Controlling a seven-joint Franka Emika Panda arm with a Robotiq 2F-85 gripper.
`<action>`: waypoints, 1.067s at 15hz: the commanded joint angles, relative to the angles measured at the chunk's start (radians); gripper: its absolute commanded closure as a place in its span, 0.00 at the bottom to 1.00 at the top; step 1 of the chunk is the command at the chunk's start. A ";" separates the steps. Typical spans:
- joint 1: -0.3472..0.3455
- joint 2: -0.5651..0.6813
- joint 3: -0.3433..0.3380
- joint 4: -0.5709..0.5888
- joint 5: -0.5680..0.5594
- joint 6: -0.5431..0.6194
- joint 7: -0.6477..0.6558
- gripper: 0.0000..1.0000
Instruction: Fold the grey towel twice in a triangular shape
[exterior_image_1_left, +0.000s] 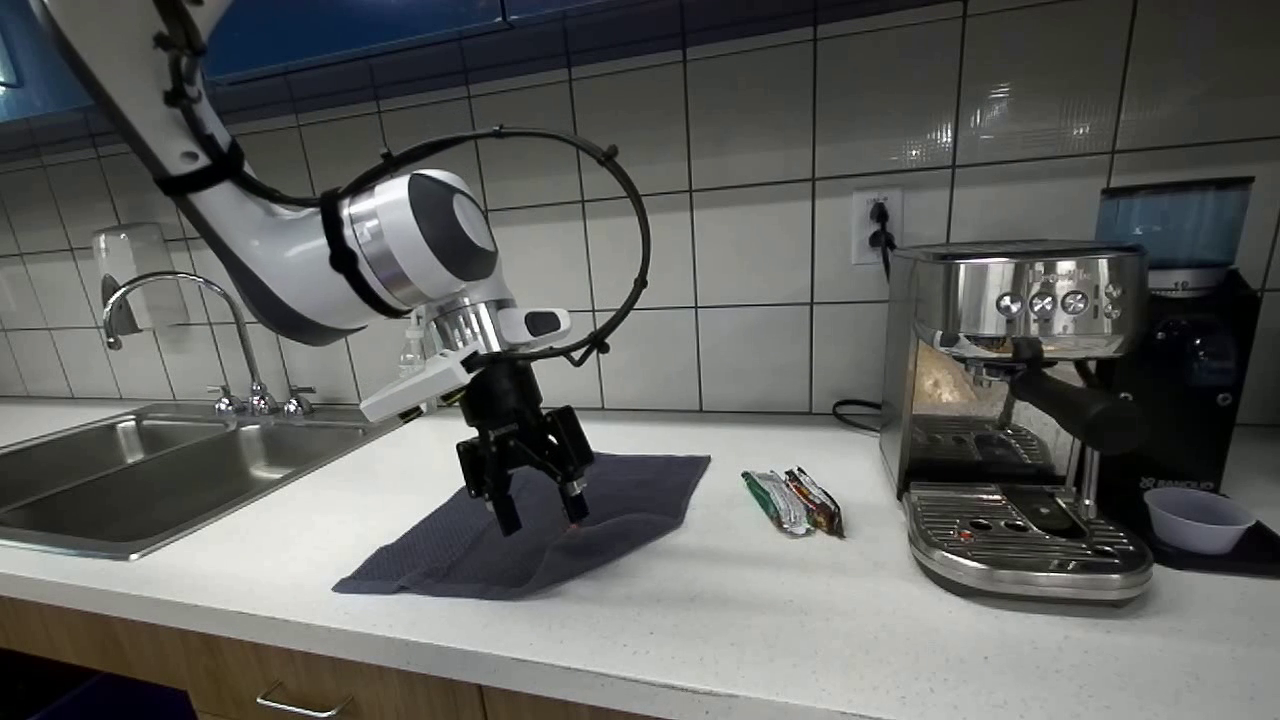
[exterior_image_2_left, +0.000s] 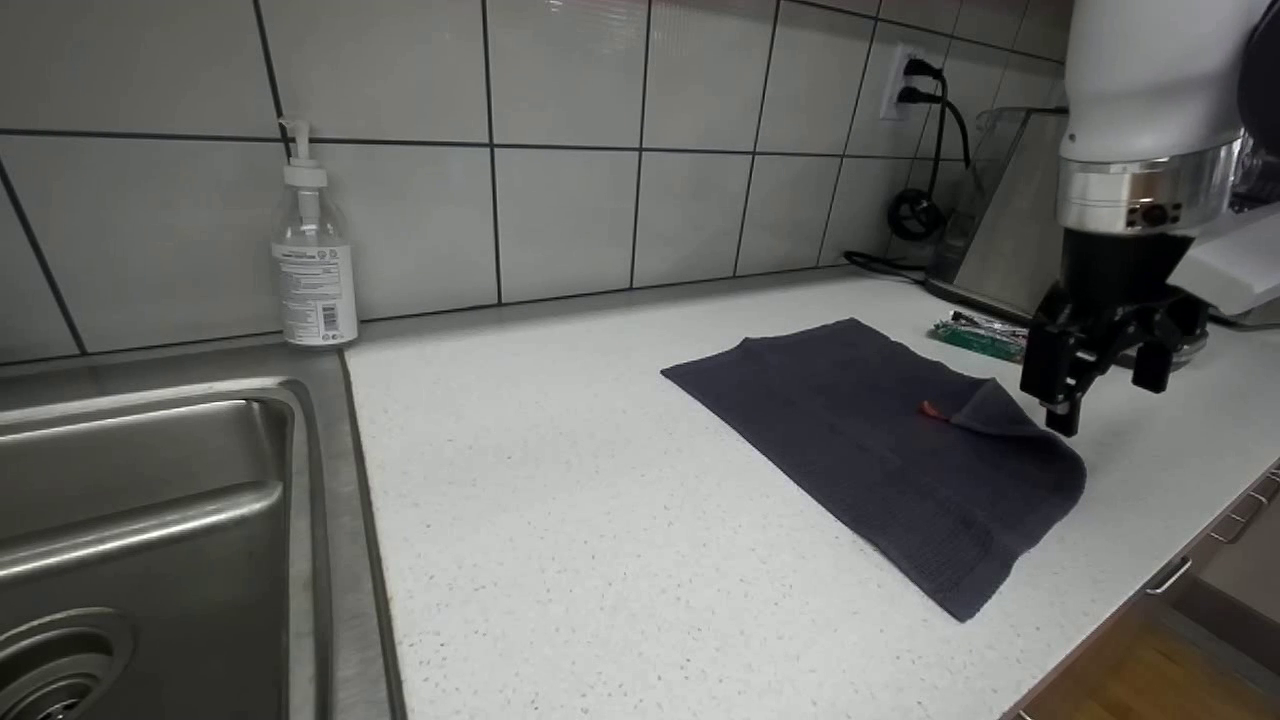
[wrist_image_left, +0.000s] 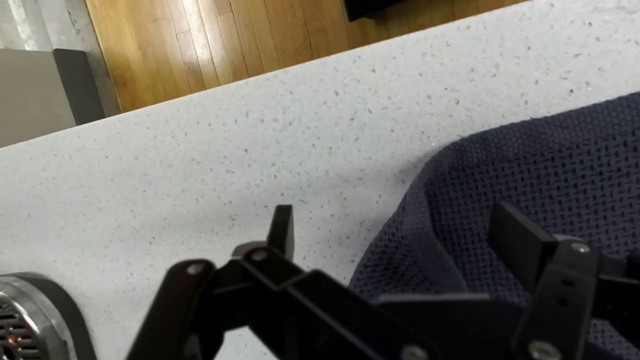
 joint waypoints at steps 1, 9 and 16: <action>0.018 0.057 -0.016 0.040 -0.046 0.001 0.049 0.00; 0.059 0.148 -0.042 0.109 -0.077 -0.010 0.082 0.00; 0.091 0.204 -0.077 0.145 -0.095 -0.018 0.093 0.00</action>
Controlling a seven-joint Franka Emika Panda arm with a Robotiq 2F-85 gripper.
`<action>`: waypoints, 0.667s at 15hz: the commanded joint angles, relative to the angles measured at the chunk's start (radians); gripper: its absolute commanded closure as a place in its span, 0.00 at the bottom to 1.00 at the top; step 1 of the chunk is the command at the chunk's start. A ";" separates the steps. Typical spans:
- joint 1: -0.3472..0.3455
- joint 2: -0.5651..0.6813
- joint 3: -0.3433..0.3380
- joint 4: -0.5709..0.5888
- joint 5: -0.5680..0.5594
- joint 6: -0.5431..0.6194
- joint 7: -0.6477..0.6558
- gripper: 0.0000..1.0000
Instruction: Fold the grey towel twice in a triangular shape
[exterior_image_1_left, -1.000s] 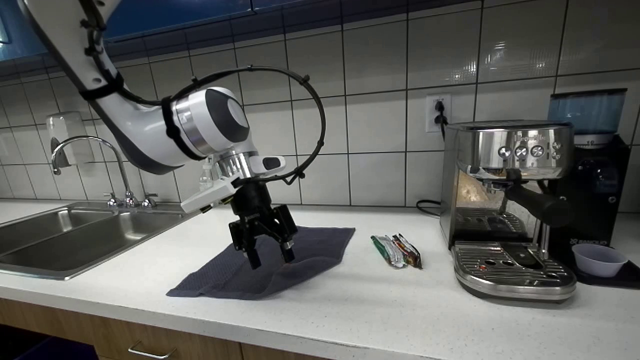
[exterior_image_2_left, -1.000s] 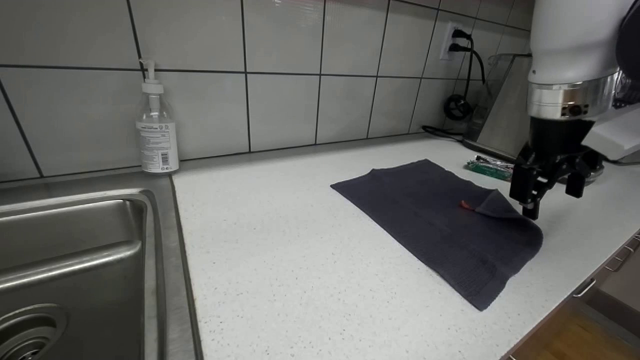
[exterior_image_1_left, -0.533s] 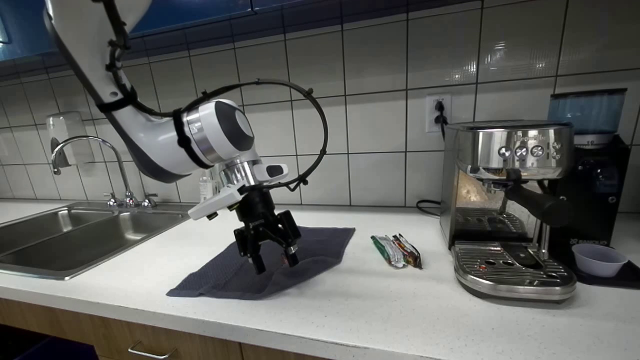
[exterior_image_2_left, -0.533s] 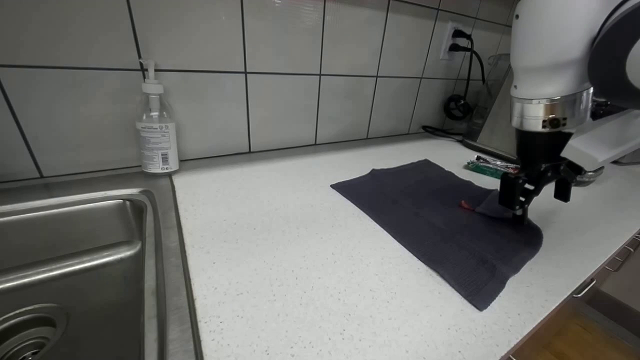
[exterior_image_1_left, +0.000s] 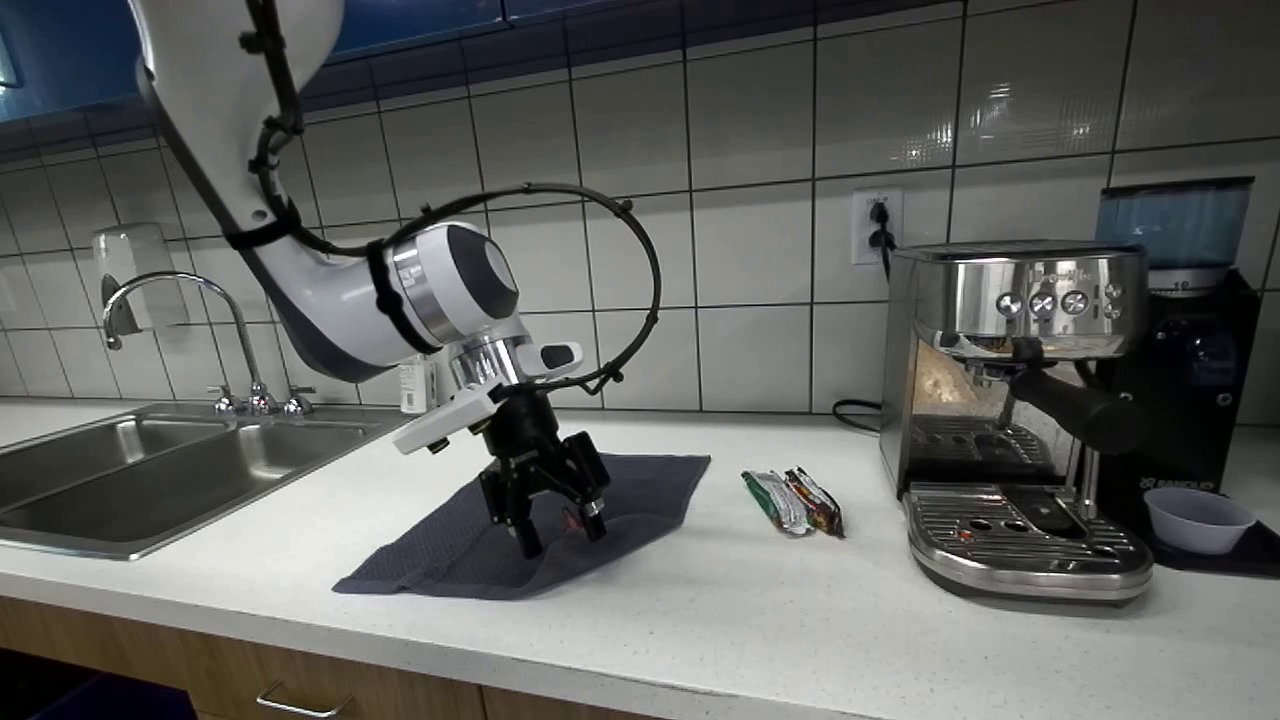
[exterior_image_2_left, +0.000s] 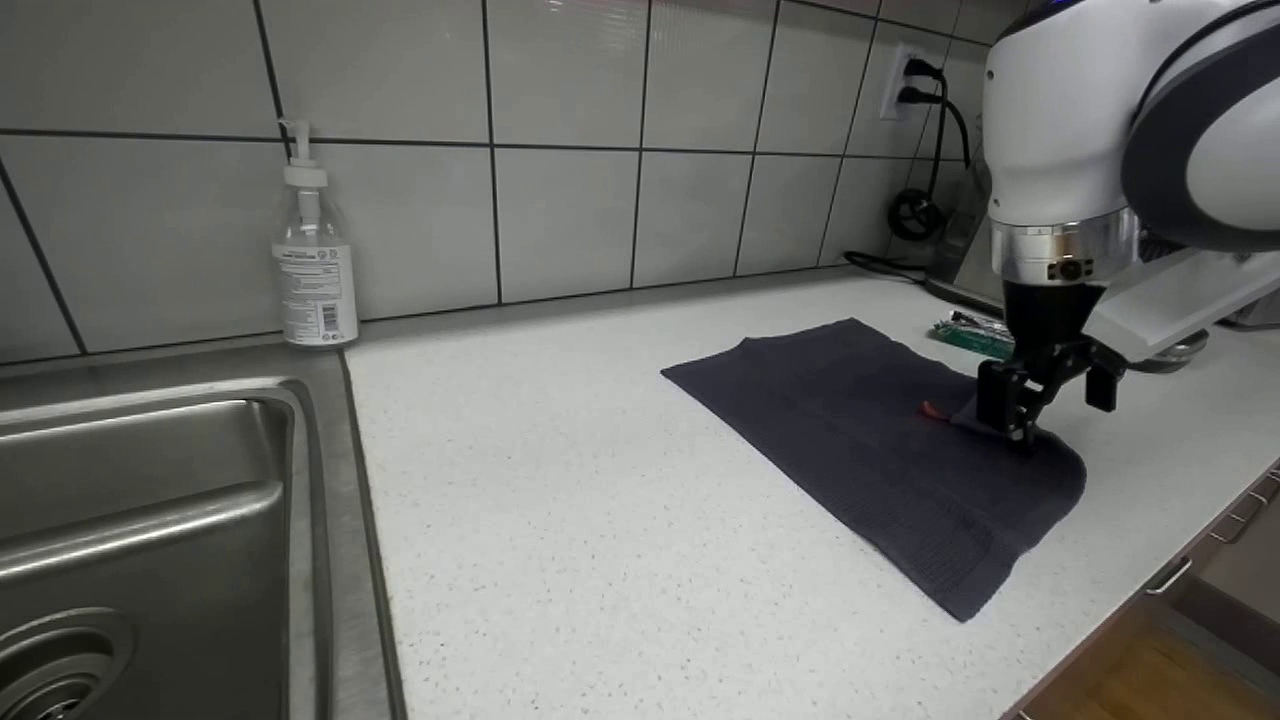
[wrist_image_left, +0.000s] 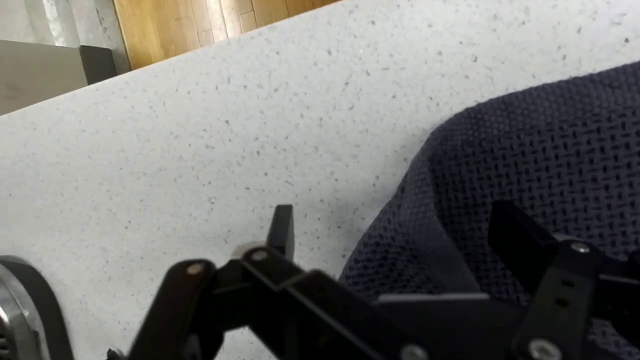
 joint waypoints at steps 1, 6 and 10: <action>0.026 0.033 -0.030 0.036 -0.036 -0.019 0.037 0.00; 0.036 0.053 -0.052 0.051 -0.040 -0.022 0.042 0.00; 0.038 0.063 -0.063 0.059 -0.037 -0.026 0.044 0.00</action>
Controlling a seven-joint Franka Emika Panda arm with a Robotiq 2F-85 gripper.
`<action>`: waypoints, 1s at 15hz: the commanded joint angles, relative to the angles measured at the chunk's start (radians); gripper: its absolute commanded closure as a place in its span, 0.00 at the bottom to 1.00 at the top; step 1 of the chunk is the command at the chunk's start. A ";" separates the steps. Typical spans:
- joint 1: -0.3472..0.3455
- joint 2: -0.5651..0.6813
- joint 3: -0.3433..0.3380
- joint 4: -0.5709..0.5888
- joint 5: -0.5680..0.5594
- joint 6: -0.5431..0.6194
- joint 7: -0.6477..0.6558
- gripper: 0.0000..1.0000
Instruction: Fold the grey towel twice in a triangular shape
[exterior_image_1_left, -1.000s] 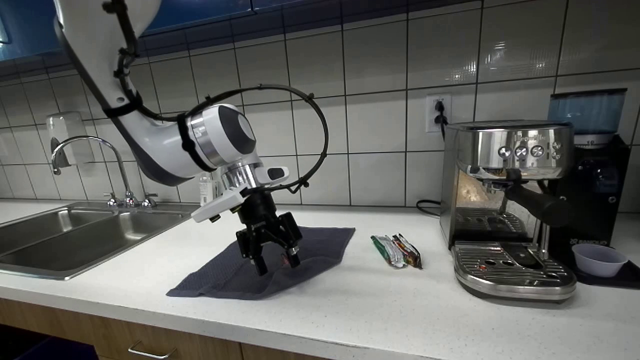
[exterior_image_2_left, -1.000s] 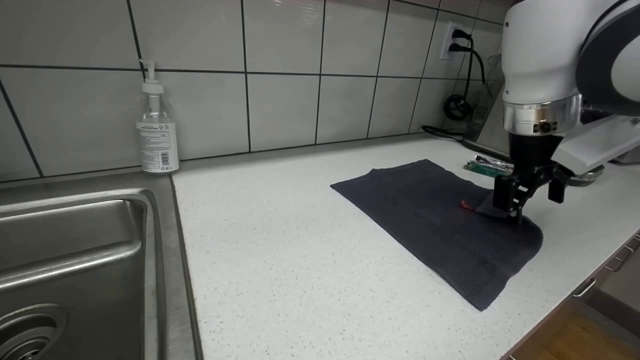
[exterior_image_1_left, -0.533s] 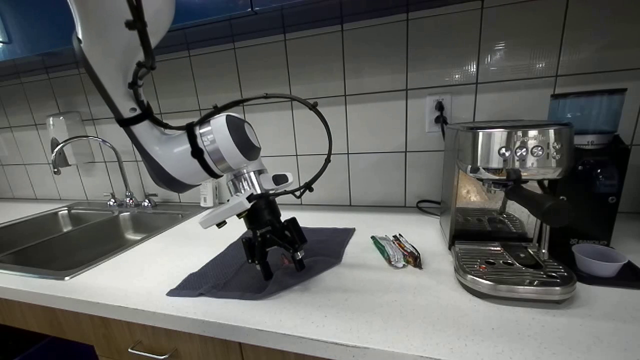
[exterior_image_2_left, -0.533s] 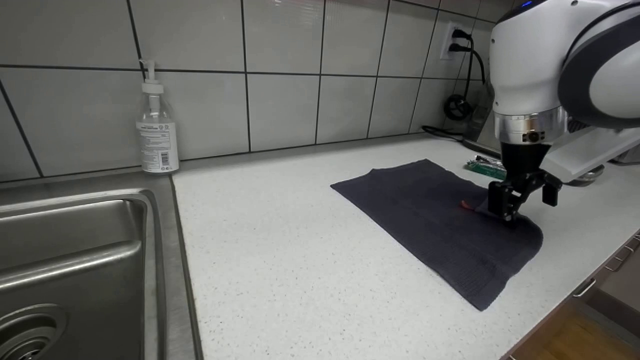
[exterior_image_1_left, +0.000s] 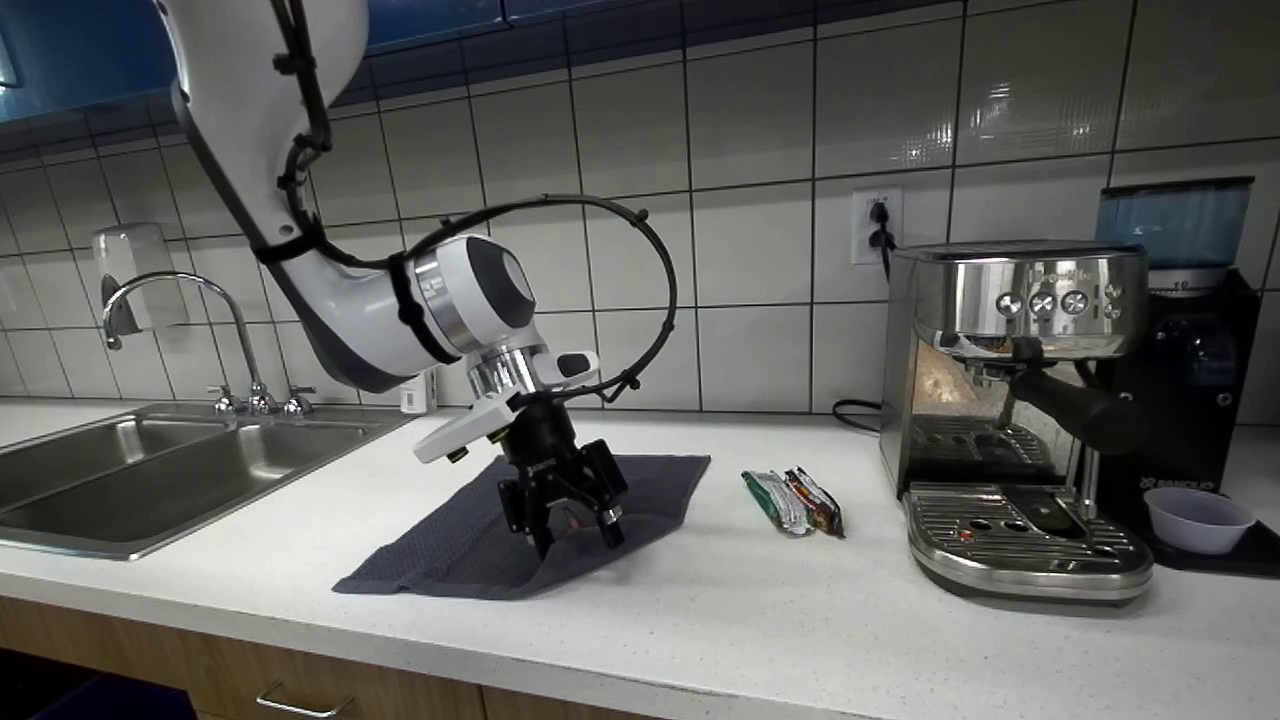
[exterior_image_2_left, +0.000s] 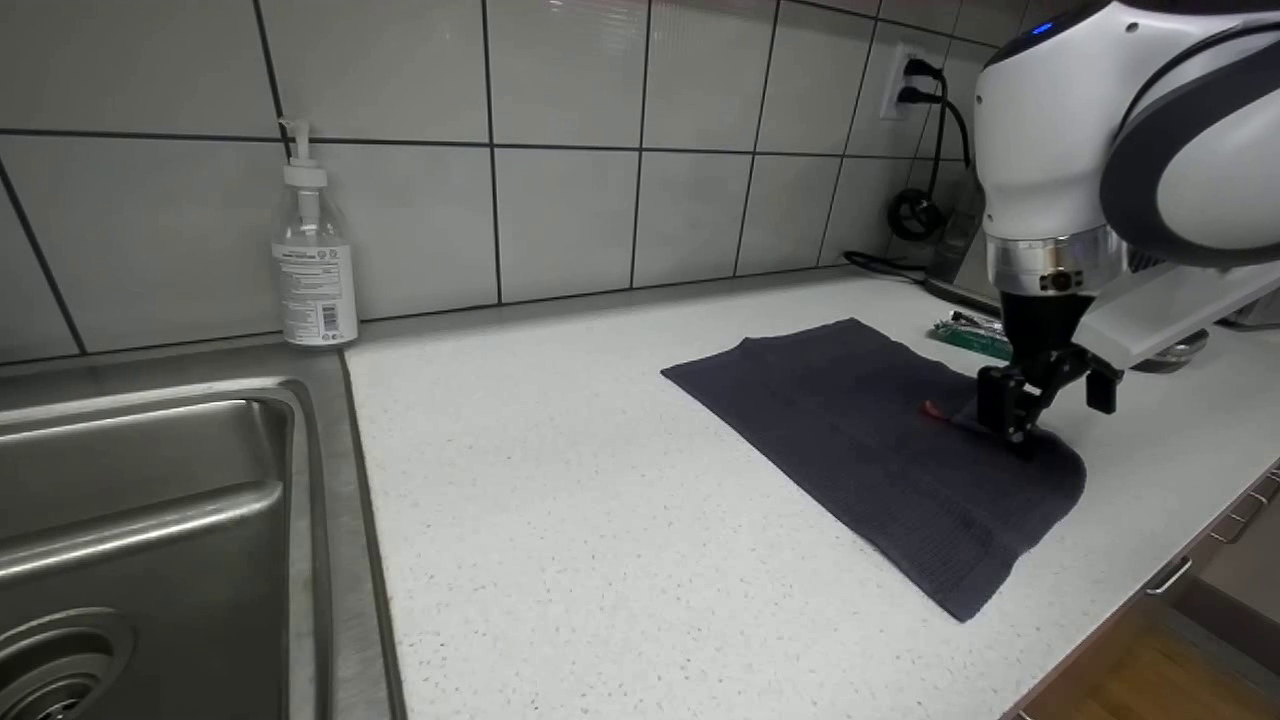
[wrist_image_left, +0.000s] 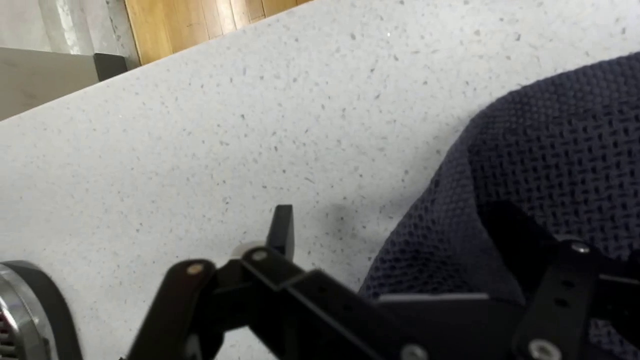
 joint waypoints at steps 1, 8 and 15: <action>0.022 0.016 -0.021 0.026 -0.025 -0.026 0.038 0.00; 0.030 0.016 -0.026 0.029 -0.018 -0.030 0.045 0.34; 0.036 0.020 -0.025 0.028 -0.015 -0.033 0.047 0.88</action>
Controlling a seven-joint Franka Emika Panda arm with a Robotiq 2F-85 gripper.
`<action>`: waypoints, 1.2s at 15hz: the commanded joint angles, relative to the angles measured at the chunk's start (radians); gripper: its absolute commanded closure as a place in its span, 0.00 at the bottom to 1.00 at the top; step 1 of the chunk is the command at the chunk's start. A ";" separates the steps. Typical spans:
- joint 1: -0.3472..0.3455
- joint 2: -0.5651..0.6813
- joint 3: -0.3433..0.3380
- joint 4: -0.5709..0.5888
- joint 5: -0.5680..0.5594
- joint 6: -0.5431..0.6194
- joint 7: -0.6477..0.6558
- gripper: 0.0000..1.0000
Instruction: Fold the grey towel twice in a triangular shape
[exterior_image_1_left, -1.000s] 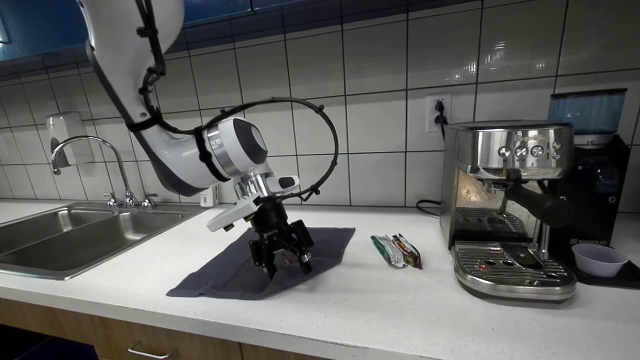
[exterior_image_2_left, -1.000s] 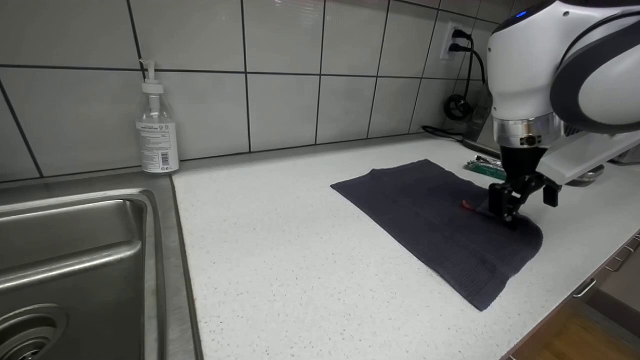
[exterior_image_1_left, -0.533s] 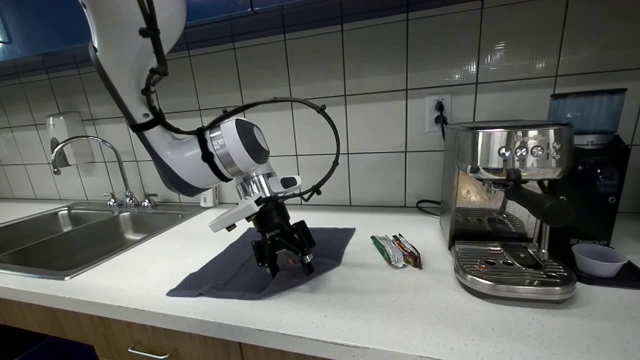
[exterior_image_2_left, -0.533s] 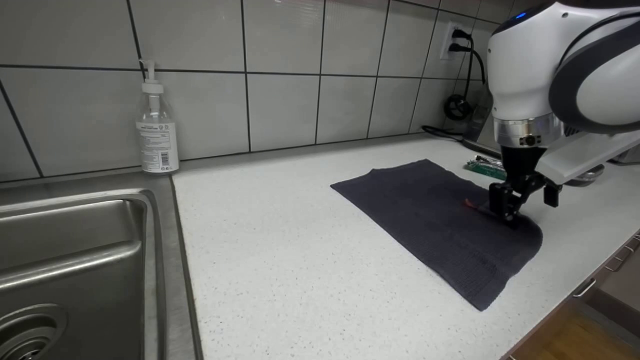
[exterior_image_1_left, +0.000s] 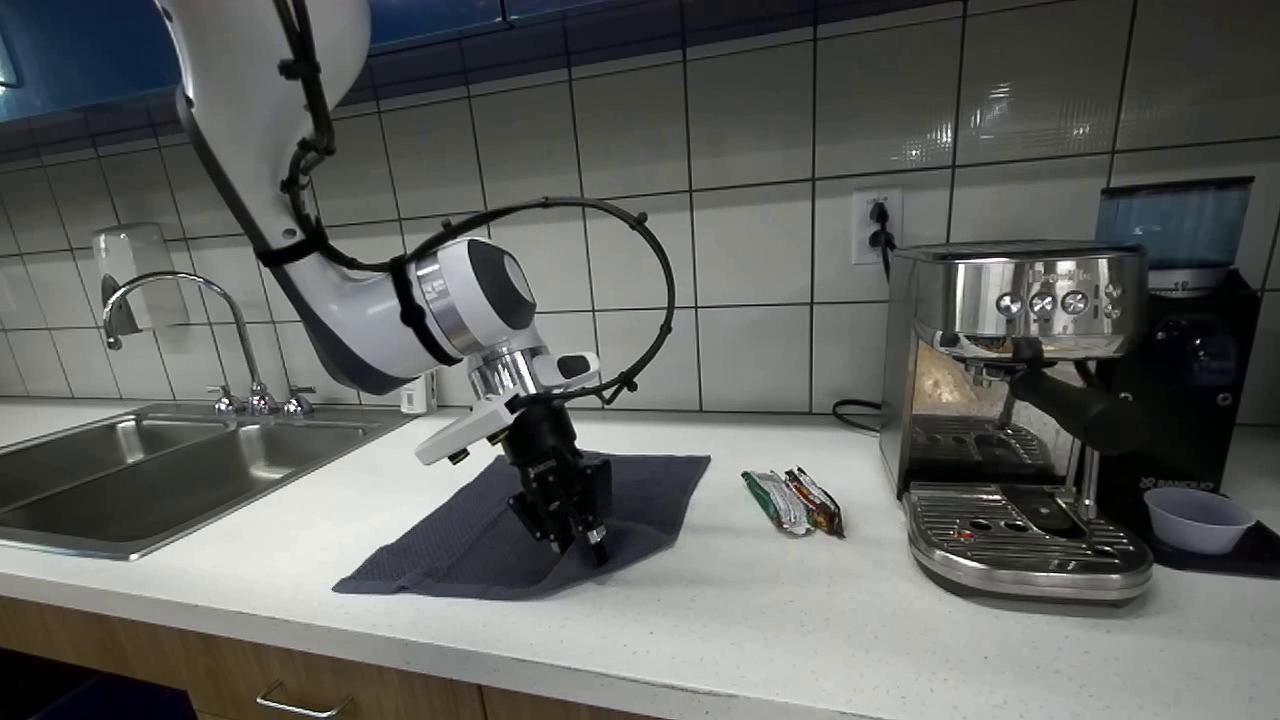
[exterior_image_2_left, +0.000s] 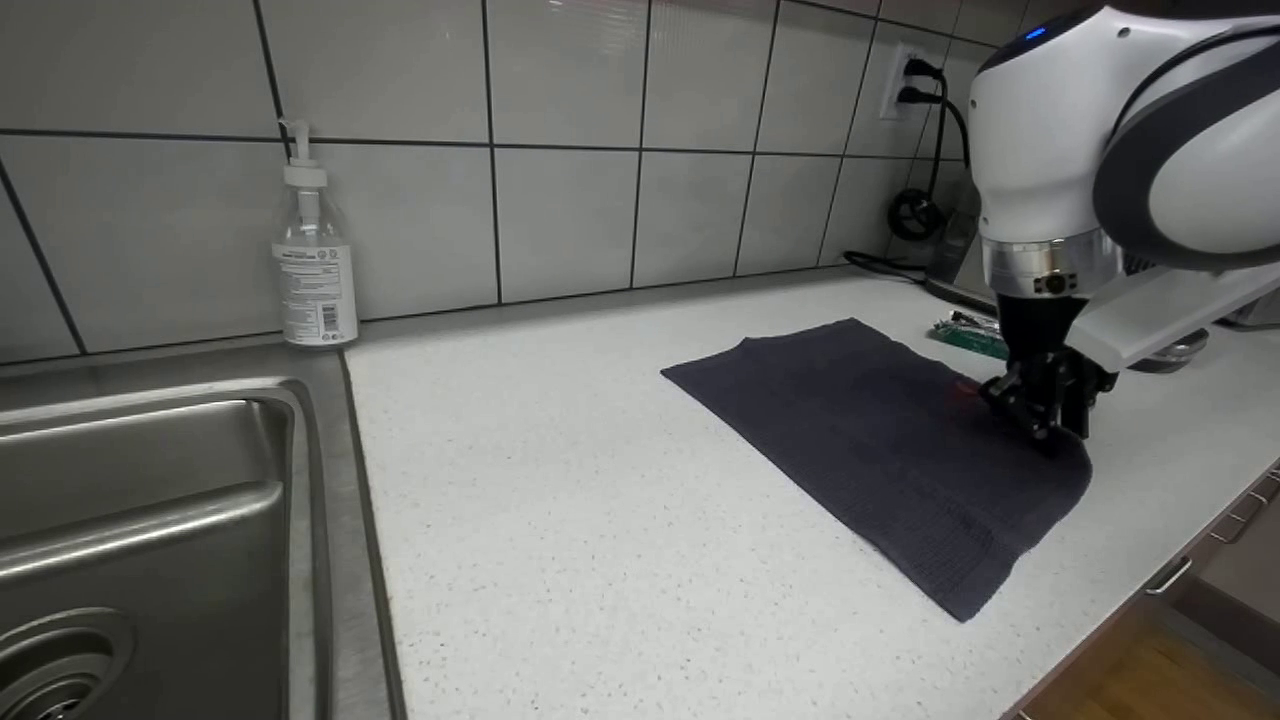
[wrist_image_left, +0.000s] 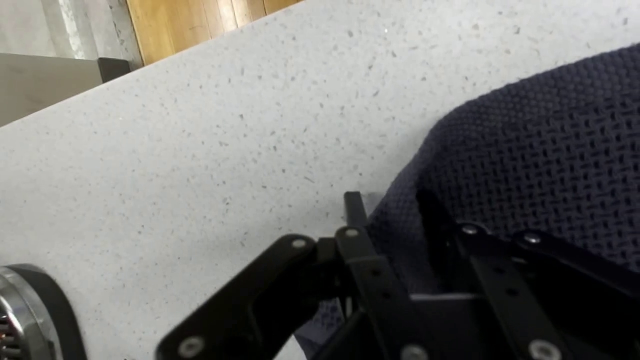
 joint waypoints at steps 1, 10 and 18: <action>0.018 0.008 -0.010 0.018 -0.018 -0.030 0.028 0.97; 0.016 -0.026 -0.001 0.004 0.007 -0.032 0.007 0.99; 0.025 -0.058 0.017 0.022 0.054 -0.043 -0.012 0.99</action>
